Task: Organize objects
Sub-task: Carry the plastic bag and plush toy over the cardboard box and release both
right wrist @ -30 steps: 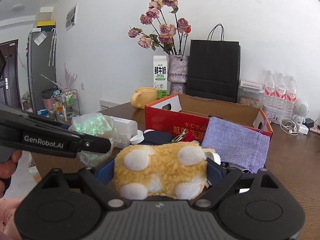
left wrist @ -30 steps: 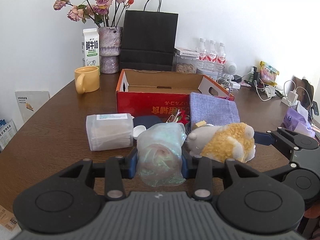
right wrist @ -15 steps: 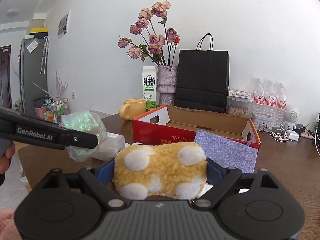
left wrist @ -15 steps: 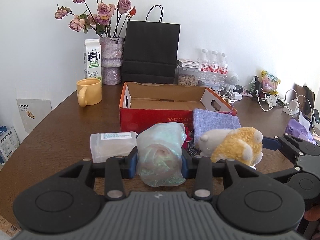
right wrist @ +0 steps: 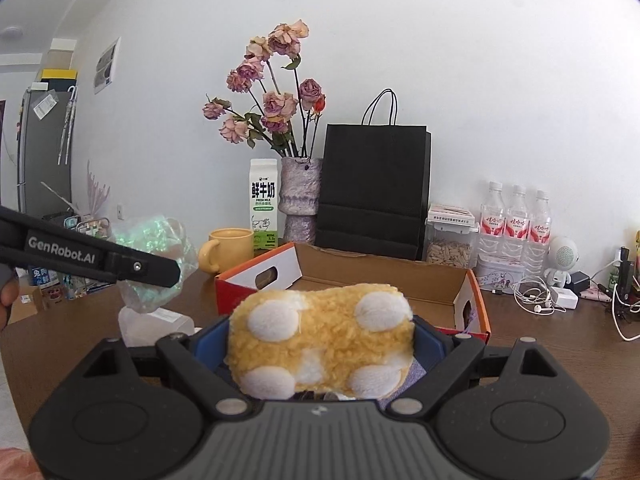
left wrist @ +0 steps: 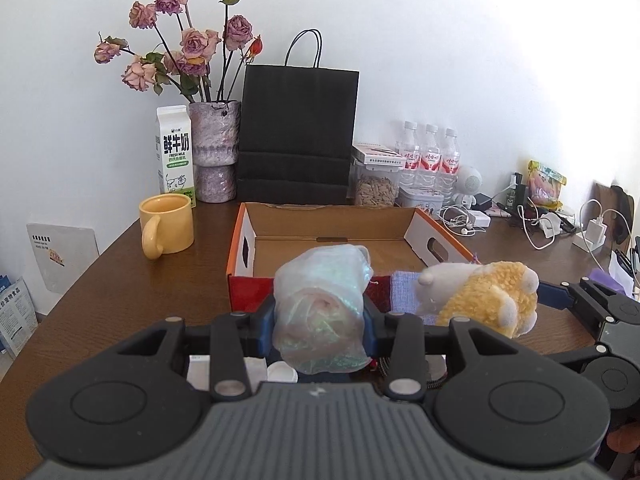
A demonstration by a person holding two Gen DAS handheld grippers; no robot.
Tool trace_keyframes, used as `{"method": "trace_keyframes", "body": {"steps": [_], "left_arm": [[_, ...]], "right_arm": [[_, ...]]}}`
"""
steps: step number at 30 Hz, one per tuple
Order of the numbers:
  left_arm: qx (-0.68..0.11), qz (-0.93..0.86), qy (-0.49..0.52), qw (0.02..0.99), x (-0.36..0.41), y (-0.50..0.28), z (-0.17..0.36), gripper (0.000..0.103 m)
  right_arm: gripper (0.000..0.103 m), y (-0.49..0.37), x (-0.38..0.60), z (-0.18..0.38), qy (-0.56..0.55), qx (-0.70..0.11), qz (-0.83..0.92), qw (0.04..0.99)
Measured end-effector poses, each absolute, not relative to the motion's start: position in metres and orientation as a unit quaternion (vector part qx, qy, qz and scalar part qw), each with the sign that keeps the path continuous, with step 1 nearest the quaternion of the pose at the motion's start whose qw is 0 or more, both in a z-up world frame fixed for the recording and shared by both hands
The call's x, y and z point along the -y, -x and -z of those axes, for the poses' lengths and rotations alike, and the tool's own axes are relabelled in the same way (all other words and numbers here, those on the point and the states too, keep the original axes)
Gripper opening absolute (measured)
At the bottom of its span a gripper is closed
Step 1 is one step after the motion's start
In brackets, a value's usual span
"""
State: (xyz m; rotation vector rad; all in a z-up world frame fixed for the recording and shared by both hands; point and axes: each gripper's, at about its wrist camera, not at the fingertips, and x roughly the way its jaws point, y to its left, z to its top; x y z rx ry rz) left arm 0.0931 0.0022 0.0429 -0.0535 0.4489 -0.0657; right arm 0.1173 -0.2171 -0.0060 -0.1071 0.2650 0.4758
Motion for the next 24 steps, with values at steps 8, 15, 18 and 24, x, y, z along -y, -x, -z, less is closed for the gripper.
{"method": "trace_keyframes", "body": {"steps": [8, 15, 18, 24], "left_arm": [[-0.212, 0.03, 0.021, 0.977, 0.007, -0.14, -0.05, 0.041], [-0.214, 0.034, 0.02, 0.976, 0.016, -0.186, -0.048, 0.041], [-0.217, 0.033, 0.018, 0.976, 0.019, -0.207, -0.046, 0.041], [-0.225, 0.023, 0.02, 0.974, 0.023, -0.252, -0.04, 0.041]], "right_arm": [[0.091, -0.159, 0.219, -0.002, 0.057, -0.112, -0.217, 0.968], [0.091, -0.202, 0.22, -0.01, 0.057, -0.097, -0.21, 0.971], [0.091, -0.22, 0.22, -0.011, 0.059, -0.098, -0.207, 0.972], [0.091, -0.259, 0.22, -0.01, 0.061, -0.109, -0.2, 0.972]]}}
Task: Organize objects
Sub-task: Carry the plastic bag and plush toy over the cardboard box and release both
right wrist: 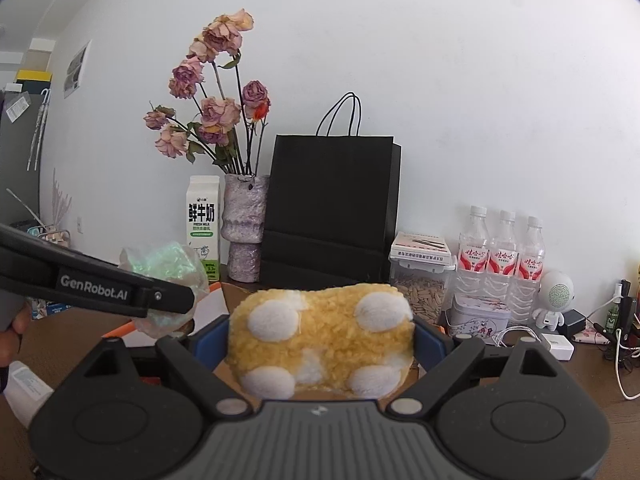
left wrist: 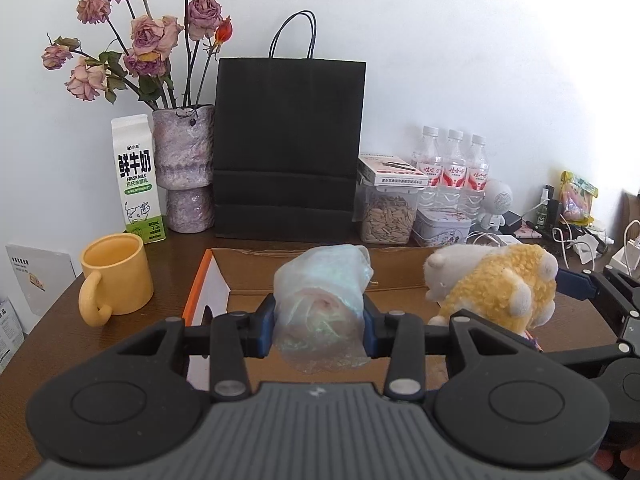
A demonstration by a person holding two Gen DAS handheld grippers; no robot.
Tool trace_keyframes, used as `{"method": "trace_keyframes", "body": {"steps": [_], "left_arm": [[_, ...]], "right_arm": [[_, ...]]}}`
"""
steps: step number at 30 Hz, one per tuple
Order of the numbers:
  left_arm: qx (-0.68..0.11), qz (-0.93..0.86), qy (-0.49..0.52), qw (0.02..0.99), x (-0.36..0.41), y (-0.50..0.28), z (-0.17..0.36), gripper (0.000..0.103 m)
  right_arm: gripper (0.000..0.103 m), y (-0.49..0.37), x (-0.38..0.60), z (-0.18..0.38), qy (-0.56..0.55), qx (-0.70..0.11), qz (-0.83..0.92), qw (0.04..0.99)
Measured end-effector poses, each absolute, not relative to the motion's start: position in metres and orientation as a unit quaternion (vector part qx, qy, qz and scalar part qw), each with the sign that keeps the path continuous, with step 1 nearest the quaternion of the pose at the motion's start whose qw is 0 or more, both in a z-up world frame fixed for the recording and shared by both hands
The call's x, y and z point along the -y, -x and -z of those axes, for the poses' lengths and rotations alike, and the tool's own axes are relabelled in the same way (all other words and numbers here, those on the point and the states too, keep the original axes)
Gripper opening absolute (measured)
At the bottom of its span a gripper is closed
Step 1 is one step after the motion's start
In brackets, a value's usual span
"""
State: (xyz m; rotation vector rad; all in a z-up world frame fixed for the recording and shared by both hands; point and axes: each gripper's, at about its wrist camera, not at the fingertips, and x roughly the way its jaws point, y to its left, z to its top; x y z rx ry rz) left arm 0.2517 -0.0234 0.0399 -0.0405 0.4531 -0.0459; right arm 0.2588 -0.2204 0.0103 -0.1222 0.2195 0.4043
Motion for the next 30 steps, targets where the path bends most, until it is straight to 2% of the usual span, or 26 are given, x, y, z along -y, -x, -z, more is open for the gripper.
{"method": "trace_keyframes", "body": {"steps": [12, 14, 15, 16, 17, 18, 19, 30], "left_arm": [[-0.245, -0.003, 0.029, 0.969, 0.02, -0.314, -0.017, 0.042], [-0.248, -0.002, 0.033, 0.968, 0.017, -0.316, -0.015, 0.043], [-0.249, -0.005, 0.035, 0.968, 0.015, -0.317, -0.015, 0.05], [-0.251, -0.008, 0.038, 0.967, 0.014, -0.318, -0.015, 0.065], [-0.251, -0.011, 0.039, 0.967, 0.013, -0.318, -0.015, 0.076], [-0.248, -0.013, 0.04, 0.968, 0.013, -0.317, -0.015, 0.094], [-0.242, -0.015, 0.039, 0.969, 0.013, -0.316, -0.016, 0.103], [-0.245, -0.019, 0.032, 0.969, 0.016, -0.314, -0.016, 0.103]], "right_arm": [[0.092, -0.32, 0.208, 0.011, 0.06, -0.147, -0.209, 0.965], [0.095, -0.324, 0.205, 0.013, 0.062, -0.155, -0.21, 0.963], [0.096, -0.326, 0.204, 0.014, 0.063, -0.158, -0.211, 0.963], [0.097, -0.327, 0.204, 0.016, 0.064, -0.16, -0.212, 0.962], [0.099, -0.328, 0.204, 0.016, 0.064, -0.164, -0.213, 0.961], [0.1, -0.328, 0.204, 0.017, 0.066, -0.167, -0.211, 0.961], [0.103, -0.328, 0.203, 0.017, 0.068, -0.17, -0.207, 0.961], [0.103, -0.323, 0.201, 0.018, 0.074, -0.176, -0.209, 0.959]]}}
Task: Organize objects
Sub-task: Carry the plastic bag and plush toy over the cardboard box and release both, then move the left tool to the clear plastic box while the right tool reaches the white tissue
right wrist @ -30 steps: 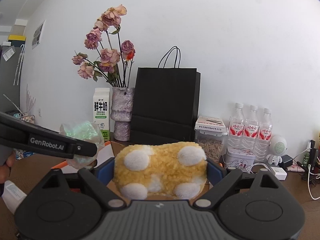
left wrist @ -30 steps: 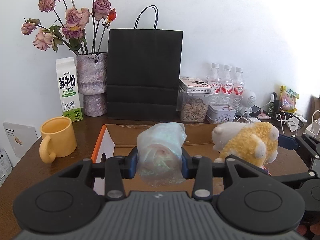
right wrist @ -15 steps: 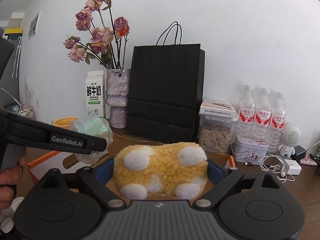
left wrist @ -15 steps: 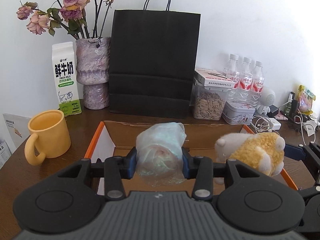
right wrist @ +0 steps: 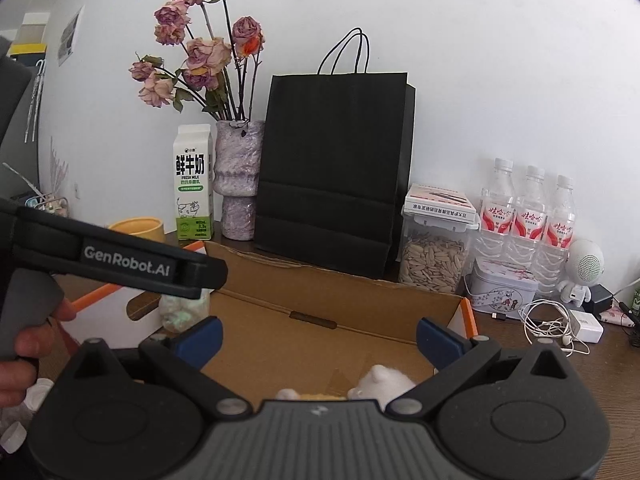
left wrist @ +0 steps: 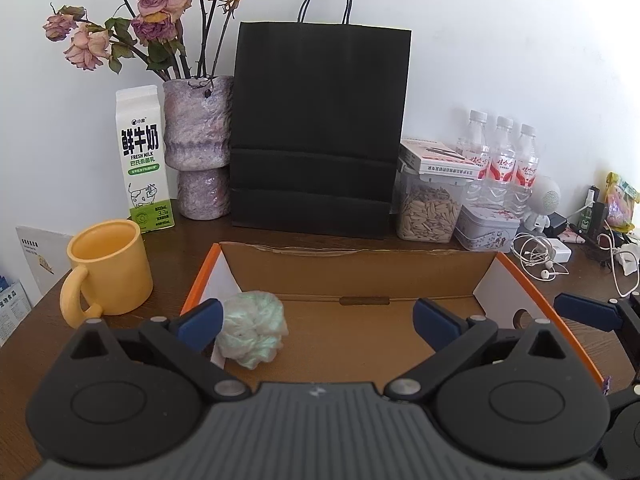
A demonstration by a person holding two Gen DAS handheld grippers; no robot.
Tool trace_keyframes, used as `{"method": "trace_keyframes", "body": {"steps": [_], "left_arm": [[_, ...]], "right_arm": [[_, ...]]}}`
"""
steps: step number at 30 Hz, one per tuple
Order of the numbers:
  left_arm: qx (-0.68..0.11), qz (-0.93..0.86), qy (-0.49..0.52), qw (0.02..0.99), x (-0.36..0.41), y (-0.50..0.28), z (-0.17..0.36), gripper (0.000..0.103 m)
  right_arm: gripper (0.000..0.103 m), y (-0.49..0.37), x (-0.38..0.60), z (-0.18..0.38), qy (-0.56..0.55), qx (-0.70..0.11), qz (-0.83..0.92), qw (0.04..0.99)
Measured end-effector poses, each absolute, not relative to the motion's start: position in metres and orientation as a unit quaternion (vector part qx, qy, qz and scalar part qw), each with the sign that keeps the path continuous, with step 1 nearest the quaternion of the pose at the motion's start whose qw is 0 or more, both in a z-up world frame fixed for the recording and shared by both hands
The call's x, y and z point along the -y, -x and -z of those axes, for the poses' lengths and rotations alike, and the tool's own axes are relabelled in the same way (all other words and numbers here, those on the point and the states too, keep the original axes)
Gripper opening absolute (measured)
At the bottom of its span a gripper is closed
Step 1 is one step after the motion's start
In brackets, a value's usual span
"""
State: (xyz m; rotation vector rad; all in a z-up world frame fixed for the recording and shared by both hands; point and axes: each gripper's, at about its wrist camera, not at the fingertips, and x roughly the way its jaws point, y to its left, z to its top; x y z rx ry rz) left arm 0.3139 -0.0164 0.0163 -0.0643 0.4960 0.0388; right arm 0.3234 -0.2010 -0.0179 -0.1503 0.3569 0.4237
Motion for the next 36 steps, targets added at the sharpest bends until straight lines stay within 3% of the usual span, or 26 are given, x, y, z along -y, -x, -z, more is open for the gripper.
{"method": "trace_keyframes", "body": {"steps": [15, 36], "left_arm": [[-0.228, -0.01, 0.037, 0.973, 0.02, -0.277, -0.028, 0.103], [-0.227, -0.035, 0.031, 0.973, -0.005, -0.158, -0.045, 0.103]], "right_arm": [[0.103, -0.292, 0.203, 0.006, 0.075, -0.165, -0.198, 0.963], [0.103, -0.179, 0.227, -0.001, 0.069, -0.183, -0.17, 0.966]]}}
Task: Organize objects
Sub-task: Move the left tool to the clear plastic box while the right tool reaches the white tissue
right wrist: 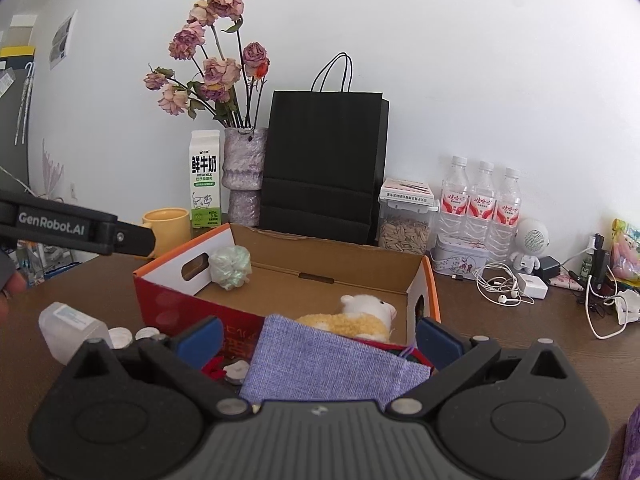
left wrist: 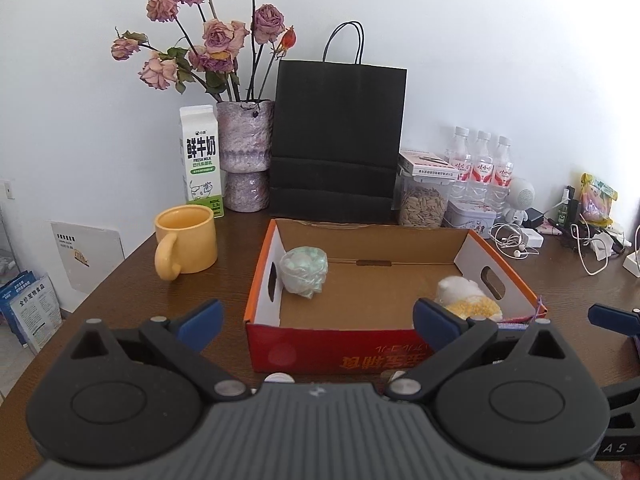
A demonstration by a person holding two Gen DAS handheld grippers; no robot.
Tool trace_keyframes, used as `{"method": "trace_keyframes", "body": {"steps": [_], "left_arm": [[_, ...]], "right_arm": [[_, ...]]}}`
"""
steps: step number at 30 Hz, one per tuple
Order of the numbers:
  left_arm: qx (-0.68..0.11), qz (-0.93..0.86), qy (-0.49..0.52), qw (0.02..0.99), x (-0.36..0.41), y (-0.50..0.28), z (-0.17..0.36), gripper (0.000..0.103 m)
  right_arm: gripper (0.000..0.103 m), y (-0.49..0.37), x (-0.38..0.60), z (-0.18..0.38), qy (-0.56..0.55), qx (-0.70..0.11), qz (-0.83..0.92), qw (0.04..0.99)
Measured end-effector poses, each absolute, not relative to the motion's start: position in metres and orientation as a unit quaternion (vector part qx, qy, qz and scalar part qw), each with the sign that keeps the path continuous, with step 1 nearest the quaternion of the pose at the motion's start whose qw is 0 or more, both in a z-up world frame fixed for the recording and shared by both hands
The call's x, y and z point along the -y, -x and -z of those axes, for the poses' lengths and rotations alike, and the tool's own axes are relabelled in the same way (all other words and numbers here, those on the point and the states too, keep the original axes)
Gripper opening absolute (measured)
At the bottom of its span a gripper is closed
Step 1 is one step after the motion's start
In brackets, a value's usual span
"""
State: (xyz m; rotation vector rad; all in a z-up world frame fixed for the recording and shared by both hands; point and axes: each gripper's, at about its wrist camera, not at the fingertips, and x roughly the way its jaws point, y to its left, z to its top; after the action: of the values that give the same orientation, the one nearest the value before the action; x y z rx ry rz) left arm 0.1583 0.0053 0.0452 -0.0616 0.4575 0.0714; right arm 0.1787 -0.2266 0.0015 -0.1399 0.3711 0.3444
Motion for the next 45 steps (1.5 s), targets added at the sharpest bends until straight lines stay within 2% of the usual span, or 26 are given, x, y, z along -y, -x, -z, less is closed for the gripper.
{"method": "trace_keyframes", "body": {"steps": [20, 45], "left_arm": [[-0.26, -0.078, 0.034, 0.962, -0.06, -0.076, -0.02, 0.103], [-0.314, -0.078, 0.053, 0.945, -0.056, -0.116, 0.012, 0.103]], "right_arm": [[0.103, -0.102, 0.249, 0.025, 0.074, -0.235, -0.139, 0.959], [0.103, -0.144, 0.26, 0.065, 0.046, -0.309, -0.137, 0.94]]}}
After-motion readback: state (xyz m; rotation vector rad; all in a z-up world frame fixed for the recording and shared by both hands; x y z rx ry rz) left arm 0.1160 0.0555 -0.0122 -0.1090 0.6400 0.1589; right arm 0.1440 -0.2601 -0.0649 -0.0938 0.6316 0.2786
